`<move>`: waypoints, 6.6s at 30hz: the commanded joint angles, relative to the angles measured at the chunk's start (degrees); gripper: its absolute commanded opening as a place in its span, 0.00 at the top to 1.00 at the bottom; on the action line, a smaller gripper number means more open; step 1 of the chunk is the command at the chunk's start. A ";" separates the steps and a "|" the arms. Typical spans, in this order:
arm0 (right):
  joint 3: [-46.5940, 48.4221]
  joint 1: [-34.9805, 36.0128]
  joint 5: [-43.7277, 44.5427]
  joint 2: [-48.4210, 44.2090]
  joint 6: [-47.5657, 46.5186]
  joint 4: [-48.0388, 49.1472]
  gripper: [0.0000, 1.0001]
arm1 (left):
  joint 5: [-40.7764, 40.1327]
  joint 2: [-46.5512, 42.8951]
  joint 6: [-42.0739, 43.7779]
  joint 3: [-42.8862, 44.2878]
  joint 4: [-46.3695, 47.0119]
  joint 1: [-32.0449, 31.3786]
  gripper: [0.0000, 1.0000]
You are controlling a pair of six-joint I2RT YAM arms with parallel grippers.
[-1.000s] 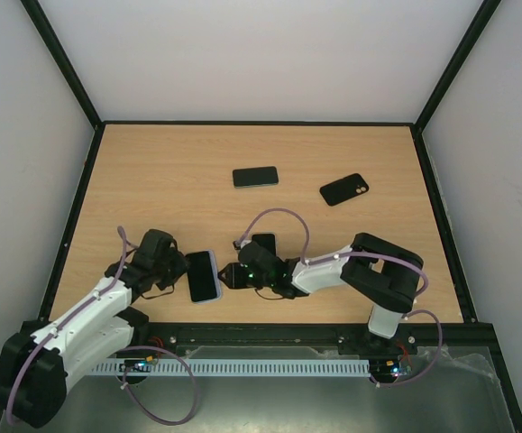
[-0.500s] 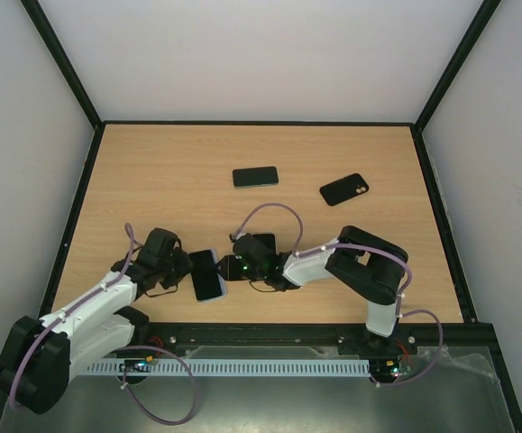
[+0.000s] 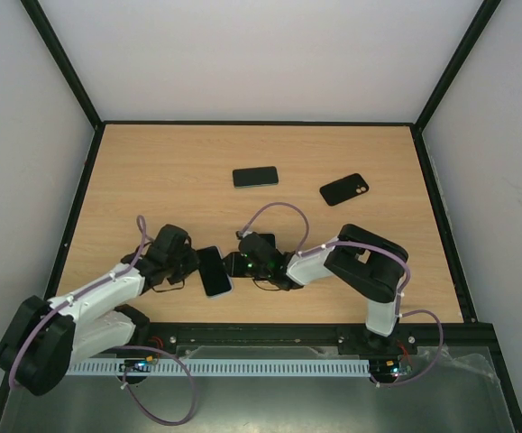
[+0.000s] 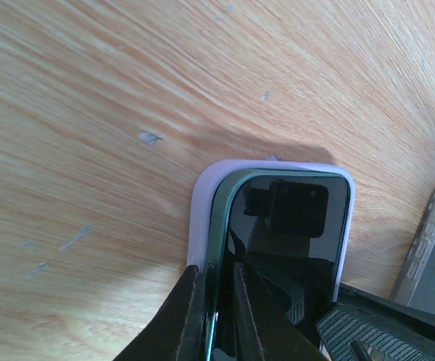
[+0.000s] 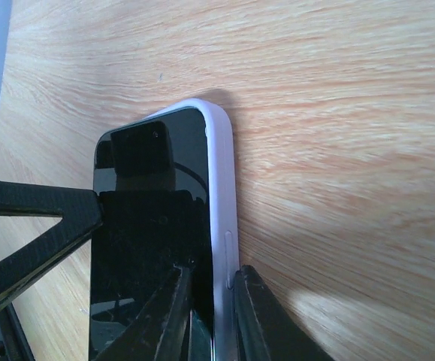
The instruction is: Put the phone into the phone case
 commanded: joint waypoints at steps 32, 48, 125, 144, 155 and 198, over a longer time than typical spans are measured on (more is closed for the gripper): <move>-11.90 1.16 -2.09 -8.27 6.34 6.03 0.79 | 5.81 -4.09 -10.30 -2.94 1.07 -9.29 0.77; -12.33 4.19 -2.04 -10.19 10.11 9.12 0.82 | 5.03 0.81 -13.09 -0.72 5.51 -12.60 0.98; -15.56 3.70 6.31 -12.71 8.17 4.01 0.80 | -2.63 -2.43 -15.37 0.19 -1.31 -17.78 0.73; -7.64 -0.12 3.29 -4.80 5.98 1.47 0.70 | 4.72 -1.98 -2.02 -3.95 4.98 -4.67 0.71; -6.12 -0.16 1.81 -3.05 6.56 0.93 0.70 | 7.04 2.12 -0.09 -5.93 8.83 -3.80 0.86; -11.62 -1.18 -13.41 -2.51 21.74 28.33 0.67 | 14.55 -6.89 -2.02 -9.57 11.36 -3.54 0.50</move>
